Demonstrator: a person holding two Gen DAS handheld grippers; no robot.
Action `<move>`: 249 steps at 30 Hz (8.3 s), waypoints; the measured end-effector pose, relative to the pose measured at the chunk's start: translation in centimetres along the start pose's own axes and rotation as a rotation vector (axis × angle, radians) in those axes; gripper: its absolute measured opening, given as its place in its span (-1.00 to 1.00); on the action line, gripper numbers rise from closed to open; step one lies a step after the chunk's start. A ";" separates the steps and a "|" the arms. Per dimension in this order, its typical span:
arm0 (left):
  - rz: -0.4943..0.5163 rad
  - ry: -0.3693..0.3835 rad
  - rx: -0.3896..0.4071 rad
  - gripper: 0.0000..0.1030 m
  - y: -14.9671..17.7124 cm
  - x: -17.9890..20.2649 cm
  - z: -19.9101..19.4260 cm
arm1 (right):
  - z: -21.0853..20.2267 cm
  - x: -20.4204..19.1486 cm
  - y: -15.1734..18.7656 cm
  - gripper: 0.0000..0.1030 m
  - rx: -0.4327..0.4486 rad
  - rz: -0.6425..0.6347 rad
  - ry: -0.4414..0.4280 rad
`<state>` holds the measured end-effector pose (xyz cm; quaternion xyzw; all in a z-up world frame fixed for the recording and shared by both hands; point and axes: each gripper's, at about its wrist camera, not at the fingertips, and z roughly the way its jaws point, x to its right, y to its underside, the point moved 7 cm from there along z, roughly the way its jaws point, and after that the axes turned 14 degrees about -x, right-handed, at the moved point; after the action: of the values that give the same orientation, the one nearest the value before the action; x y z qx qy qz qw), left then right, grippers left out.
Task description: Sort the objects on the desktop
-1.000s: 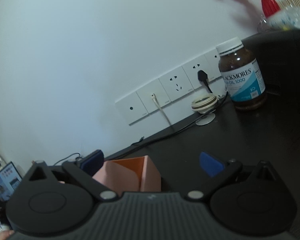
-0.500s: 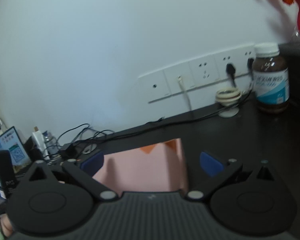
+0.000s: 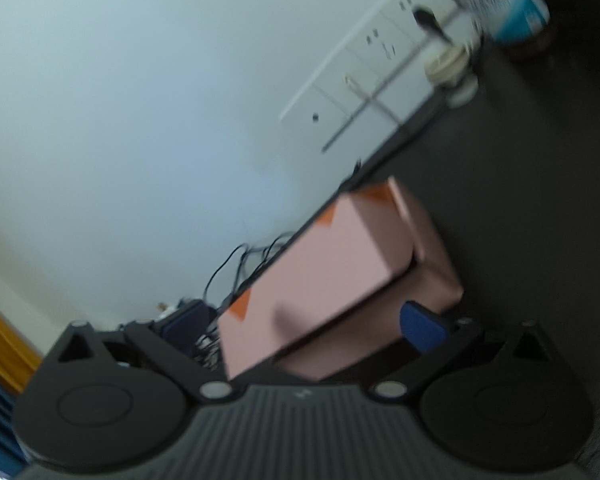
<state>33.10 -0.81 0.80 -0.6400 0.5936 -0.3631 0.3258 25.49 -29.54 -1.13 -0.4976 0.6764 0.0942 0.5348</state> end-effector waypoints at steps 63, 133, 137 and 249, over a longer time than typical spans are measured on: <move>0.148 -0.075 0.047 0.99 0.9 1.9 0.4 | -1.6 -0.3 -3.2 0.99 0.121 -0.200 0.131; 0.075 -0.079 -0.094 0.99 0.7 -0.3 2.9 | 5.0 -2.5 -4.6 0.99 0.163 -0.581 0.614; 0.064 -0.084 -0.089 0.99 0.6 -0.5 2.8 | 4.3 -3.4 -4.4 0.99 0.180 -0.591 0.560; 0.175 -0.038 -0.074 0.99 1.0 3.9 6.8 | 14.6 -3.5 -3.3 0.18 -0.297 -0.979 0.621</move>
<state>38.50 -4.88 -3.34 -0.6043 0.6539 -0.2987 0.3435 36.97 -19.54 -2.90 -0.8251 0.4727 -0.2194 0.2182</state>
